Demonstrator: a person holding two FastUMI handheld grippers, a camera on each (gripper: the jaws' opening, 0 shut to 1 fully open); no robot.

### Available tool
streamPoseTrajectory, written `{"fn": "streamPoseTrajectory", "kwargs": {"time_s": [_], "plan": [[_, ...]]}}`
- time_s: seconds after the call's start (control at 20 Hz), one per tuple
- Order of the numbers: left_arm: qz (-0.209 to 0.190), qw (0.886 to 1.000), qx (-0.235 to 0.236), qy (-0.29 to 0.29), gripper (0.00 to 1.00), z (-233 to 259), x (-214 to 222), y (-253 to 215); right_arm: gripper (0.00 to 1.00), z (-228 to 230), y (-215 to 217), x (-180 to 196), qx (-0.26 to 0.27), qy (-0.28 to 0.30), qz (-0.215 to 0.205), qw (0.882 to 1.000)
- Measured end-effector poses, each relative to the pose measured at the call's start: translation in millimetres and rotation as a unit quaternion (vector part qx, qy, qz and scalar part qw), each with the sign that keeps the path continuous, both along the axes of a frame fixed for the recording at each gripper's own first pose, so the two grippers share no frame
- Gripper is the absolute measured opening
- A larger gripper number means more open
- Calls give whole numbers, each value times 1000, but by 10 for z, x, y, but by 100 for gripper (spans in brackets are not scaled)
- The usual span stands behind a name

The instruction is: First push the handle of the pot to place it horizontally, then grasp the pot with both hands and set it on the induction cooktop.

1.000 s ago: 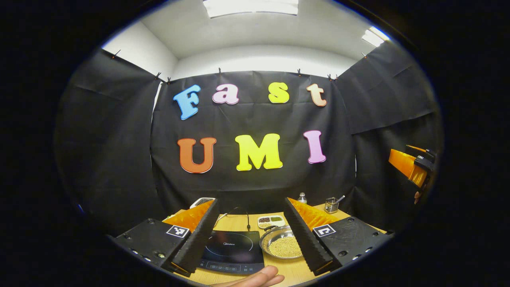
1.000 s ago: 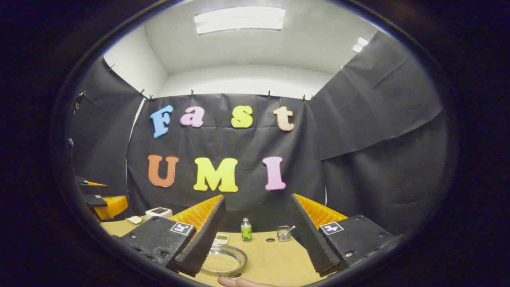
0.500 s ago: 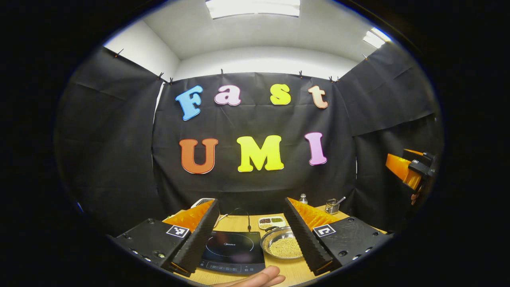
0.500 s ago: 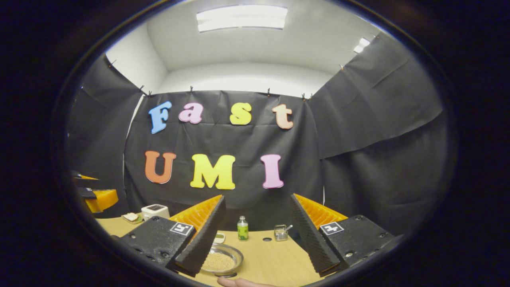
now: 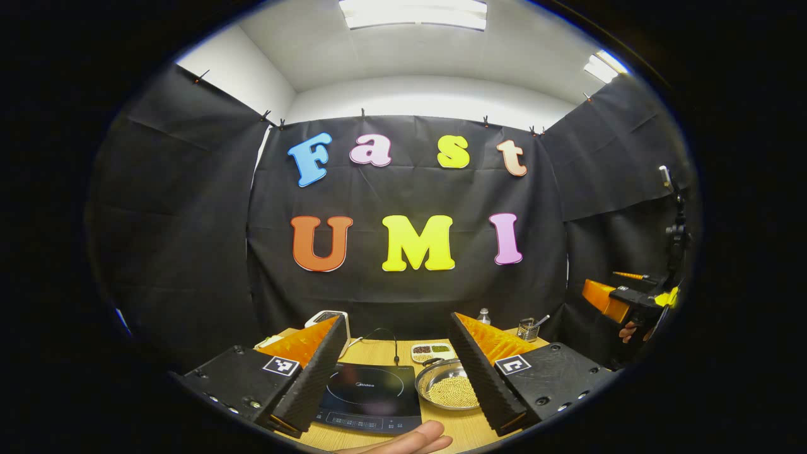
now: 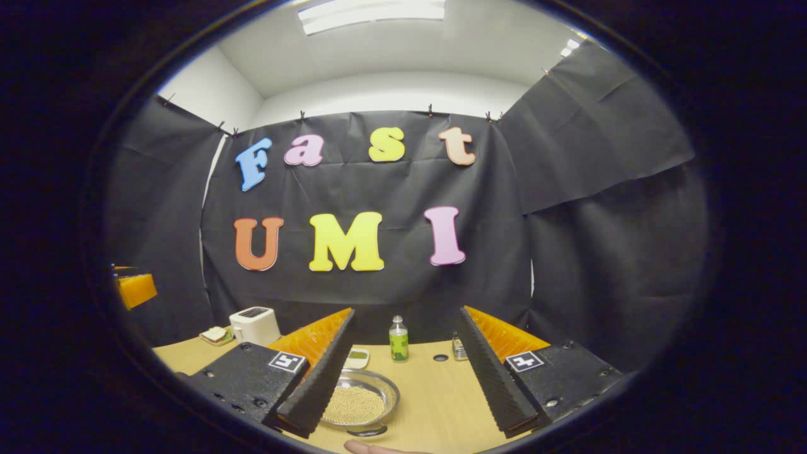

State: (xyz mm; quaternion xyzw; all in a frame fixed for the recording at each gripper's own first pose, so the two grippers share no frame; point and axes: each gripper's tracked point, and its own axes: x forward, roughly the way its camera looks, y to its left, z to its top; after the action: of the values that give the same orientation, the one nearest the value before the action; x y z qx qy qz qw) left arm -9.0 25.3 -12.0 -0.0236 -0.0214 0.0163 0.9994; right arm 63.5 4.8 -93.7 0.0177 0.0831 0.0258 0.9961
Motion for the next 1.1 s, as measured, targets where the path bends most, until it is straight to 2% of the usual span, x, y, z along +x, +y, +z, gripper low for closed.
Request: {"fn": "streamPoseTrajectory", "kwargs": {"time_s": [0.05, 0.15, 0.25, 0.3, 0.35, 0.4, 0.5, 0.6, 0.65, 0.7, 0.95, 1.0, 1.1], "plan": [[0, 1000, -2, 1, 96, -27, -1, -3, 96, -82, 53, 27, 8, 6, 13, 1000], [0, 1000, -6, 3, 96, -65, -5, 9, 82, -264, 144, 115, 24, 22, 35, 999], [-3, 1000, -5, 11, 96, -135, -25, -14, 60, -465, 252, 146, 31, 41, 55, 997], [-5, 1000, -3, 11, 96, -147, -33, -26, 44, -590, 299, 165, 22, 52, 63, 996], [-6, 1000, 0, 12, 97, -164, -35, -21, 35, -717, 355, 160, 6, 66, 73, 995], [-5, 1000, 4, 15, 96, -189, -36, -11, 15, -847, 401, 155, -7, 77, 76, 994], [-2, 1000, 5, 17, 96, -219, -47, 14, 1, -1016, 581, 106, -13, 95, 98, 990], [-1, 1000, 4, 18, 96, -243, -56, 29, 4, -1230, 644, 71, -24, 113, 101, 988], [0, 1000, 3, 18, 96, -263, -56, 38, 0, -1338, 694, 45, -30, 125, 105, 986], [1, 1000, 2, 17, 96, -261, -74, 55, 4, -1453, 758, 13, -34, 137, 110, 984], [3, 1000, -2, 18, 96, -308, -66, 93, 1, -1958, 878, -72, -59, 188, 127, 972], [2, 1000, -1, 19, 97, -311, -62, 97, 4, -2073, 902, -90, -59, 200, 129, 970], [2, 1000, 2, 19, 97, -335, -61, 102, 2, -2298, 969, -151, -51, 229, 141, 962]]}}
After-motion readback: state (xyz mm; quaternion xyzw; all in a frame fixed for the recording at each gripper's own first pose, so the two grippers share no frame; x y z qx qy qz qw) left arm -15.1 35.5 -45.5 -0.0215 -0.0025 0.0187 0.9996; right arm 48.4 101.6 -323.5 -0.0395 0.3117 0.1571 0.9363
